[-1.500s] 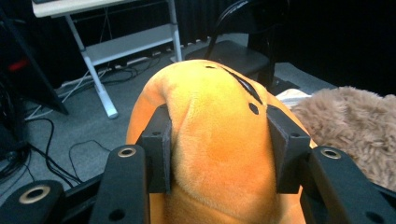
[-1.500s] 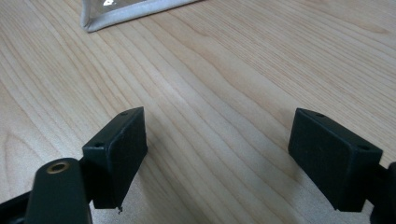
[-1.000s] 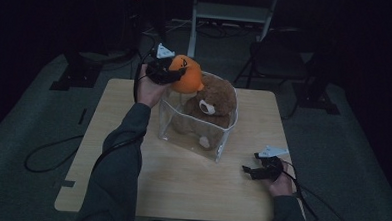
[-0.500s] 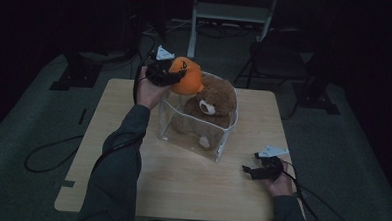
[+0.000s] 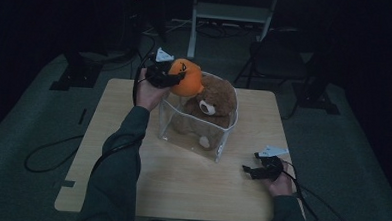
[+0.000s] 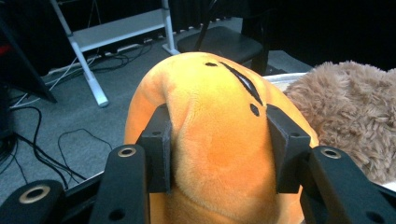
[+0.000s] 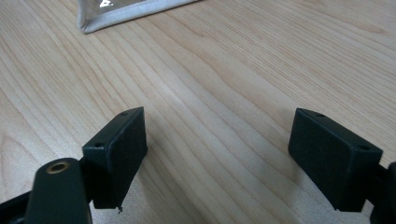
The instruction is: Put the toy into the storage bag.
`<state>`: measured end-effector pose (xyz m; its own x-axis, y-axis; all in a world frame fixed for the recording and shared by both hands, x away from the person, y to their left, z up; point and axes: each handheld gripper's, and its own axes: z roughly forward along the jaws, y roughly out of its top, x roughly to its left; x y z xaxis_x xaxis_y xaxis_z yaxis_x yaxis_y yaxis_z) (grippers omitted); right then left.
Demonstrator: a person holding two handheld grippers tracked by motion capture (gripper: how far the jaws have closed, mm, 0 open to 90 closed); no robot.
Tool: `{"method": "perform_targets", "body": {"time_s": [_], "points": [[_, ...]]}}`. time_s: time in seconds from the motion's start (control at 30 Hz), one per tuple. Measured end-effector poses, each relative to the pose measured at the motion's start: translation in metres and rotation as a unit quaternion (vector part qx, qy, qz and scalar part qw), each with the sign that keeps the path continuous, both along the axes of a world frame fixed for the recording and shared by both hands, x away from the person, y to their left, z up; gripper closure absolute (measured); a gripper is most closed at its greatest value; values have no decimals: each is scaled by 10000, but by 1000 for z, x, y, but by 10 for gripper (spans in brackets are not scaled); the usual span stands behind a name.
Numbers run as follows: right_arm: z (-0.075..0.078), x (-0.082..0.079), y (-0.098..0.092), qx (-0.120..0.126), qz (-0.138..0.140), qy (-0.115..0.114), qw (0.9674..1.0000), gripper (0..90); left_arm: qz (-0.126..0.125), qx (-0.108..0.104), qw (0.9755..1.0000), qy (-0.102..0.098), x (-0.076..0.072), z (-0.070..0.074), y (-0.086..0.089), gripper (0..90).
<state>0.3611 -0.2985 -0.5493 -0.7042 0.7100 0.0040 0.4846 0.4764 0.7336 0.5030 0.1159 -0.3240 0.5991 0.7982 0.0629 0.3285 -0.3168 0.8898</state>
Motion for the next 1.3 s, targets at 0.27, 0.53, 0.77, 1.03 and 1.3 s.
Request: {"method": "perform_targets", "body": {"time_s": [0.27, 0.53, 0.77, 1.03, 1.3], "points": [[0, 1, 0, 6, -4, -6, 10000, 186, -9, -44, 10000, 65, 0, -5, 1, 521], [0, 1, 0, 7, -9, -7, 10000, 186, -20, -13, 9999, 121, 1, -6, 2, 521], [0, 1, 0, 8, -9, -7, 10000, 186, -19, -32, 9998, 174, 0, -10, 4, 521], [0, 1, 0, 7, -9, -7, 10000, 186, -6, -59, 9995, 310, -3, -19, 8, 521], [0, 1, 0, 6, -11, -10, 10000, 186, -11, 83, 9992, 389, -5, -23, 10, 520]]}}
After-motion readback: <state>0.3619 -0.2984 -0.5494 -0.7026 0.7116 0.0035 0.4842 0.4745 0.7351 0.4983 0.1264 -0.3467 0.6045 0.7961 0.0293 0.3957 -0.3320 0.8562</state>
